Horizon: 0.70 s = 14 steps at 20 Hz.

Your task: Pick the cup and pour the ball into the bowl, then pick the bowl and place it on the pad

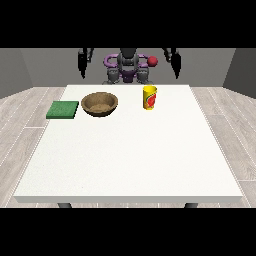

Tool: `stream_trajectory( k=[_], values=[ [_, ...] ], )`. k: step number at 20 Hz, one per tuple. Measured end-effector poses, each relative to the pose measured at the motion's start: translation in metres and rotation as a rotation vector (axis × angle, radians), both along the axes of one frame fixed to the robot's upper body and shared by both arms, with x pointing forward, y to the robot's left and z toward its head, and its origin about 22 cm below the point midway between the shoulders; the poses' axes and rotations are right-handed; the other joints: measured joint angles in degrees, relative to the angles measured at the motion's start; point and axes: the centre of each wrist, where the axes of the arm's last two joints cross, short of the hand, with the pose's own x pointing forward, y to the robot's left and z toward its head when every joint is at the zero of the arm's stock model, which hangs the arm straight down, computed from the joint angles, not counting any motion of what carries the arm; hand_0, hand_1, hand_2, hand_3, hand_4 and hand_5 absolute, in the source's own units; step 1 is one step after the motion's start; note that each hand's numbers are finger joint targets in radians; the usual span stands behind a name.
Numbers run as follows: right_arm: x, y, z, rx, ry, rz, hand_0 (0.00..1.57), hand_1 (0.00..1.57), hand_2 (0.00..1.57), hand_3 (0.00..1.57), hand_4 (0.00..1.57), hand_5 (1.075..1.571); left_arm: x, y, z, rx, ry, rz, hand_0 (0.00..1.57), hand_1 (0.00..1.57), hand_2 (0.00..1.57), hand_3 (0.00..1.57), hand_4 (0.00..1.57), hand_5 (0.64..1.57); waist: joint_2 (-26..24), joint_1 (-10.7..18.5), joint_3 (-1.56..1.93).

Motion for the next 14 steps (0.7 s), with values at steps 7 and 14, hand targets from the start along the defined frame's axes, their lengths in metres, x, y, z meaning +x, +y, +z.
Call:
stream_trajectory(
  k=[7, 14],
  values=[
    [-0.005, -0.001, 0.017, 0.025, 0.014, -0.001, 0.00, 0.00, 0.00, 0.00, 0.54, 1.571, -0.003, 0.000, 0.020, -0.021, 0.001, -0.013, 0.00, 0.00, 0.00, 0.00, 0.00, 1.563, -13.39, -0.41, -0.45],
    [-0.046, 0.006, 0.015, 0.201, 0.179, -0.042, 0.00, 0.00, 0.00, 0.00, 0.52, 1.570, -0.037, -0.026, 0.028, -0.184, 0.127, 0.006, 0.00, 0.00, 0.00, 0.00, 0.00, 1.553, -23.69, -2.05, -0.65]
  ],
)
